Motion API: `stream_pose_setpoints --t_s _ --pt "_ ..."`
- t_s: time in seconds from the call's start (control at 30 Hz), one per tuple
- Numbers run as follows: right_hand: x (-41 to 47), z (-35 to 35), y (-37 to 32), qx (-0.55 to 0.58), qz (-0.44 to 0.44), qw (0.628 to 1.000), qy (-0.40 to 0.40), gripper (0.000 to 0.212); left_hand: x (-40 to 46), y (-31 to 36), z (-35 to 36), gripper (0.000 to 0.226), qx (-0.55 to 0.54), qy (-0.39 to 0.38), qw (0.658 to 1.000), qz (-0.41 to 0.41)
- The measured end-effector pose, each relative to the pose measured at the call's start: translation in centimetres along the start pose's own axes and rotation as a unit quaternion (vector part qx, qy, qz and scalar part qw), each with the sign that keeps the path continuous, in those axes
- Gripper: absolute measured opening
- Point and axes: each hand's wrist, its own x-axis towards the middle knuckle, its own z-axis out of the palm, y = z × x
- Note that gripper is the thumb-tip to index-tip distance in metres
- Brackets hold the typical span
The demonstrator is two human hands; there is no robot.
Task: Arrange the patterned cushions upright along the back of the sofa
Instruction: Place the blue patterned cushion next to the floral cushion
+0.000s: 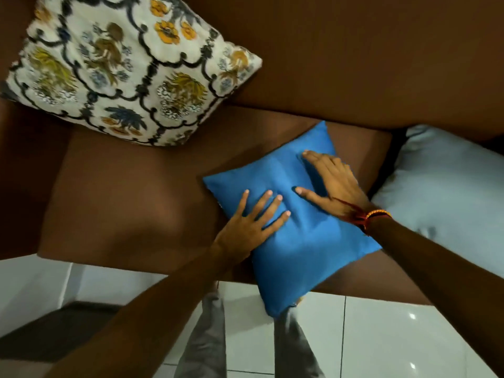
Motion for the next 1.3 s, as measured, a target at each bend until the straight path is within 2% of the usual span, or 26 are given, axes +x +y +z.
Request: stream_pose_setpoints --t_s 0.1,0.13,0.2,0.27,0.33,0.37,0.43,0.5,0.53,0.63,0.73,0.83,1.07,1.3 --pt "-3.8 -1.6 3.0 0.018 -0.02 0.998 -0.051 0.108 1.0 -3.5 -1.5 0.095 -0.063 -0.051 0.997 0.01" --pt "-4.8 -2.6 3.6 0.025 -0.027 0.998 -0.057 0.113 1.7 -5.1 -2.4 0.1 -0.105 -0.055 0.993 -0.003" --pt "-6.5 -4.4 4.2 0.053 -0.032 0.998 -0.032 0.115 3.2 -8.1 -4.9 0.096 -0.224 -0.038 0.97 -0.082" --pt "-7.2 -6.3 4.3 0.081 -0.04 0.995 0.035 0.112 4.7 -10.6 -7.7 0.083 -0.358 0.009 0.917 -0.174" --pt "-6.2 -8.9 4.6 0.073 -0.04 0.992 0.094 0.119 6.0 -12.5 -10.0 0.054 -0.47 0.091 0.85 -0.22" --pt "-5.1 -10.3 5.0 0.058 -0.032 0.991 0.117 0.124 6.8 -13.3 -10.8 0.057 -0.496 0.133 0.827 -0.23" --pt "-2.3 -12.5 5.5 0.03 0.0 0.992 0.12 0.127 7.9 -14.1 -11.7 0.083 -0.489 0.168 0.825 -0.229" --pt "0.3 -13.6 5.4 0.036 0.041 0.995 0.082 0.117 8.9 -13.5 -12.3 0.112 -0.449 0.167 0.852 -0.213" --pt "1.3 -13.8 5.3 0.052 0.058 0.994 0.077 0.106 9.4 -13.0 -12.6 0.118 -0.43 0.165 0.863 -0.207" --pt "2.7 -14.2 5.1 0.118 0.097 0.98 0.129 0.074 10.9 -11.5 -13.4 0.112 -0.386 0.198 0.86 -0.27" --pt "4.3 -16.4 5.5 0.171 0.106 0.963 0.182 0.084 12.4 -12.8 -16.0 0.108 -0.321 0.27 0.851 -0.317" --pt "6.3 -18.6 5.9 0.215 0.099 0.954 0.182 0.097 13.5 -14.8 -19.1 0.1 -0.276 0.31 0.849 -0.326" --pt "11.0 -16.7 7.1 0.199 0.123 0.967 0.101 0.083 15.4 -17.0 -18.6 0.087 -0.274 0.233 0.849 -0.388" --pt "13.1 -16.7 9.3 0.23 0.116 0.963 0.081 0.081 17.3 -17.1 -17.3 0.095 -0.228 0.255 0.852 -0.397"
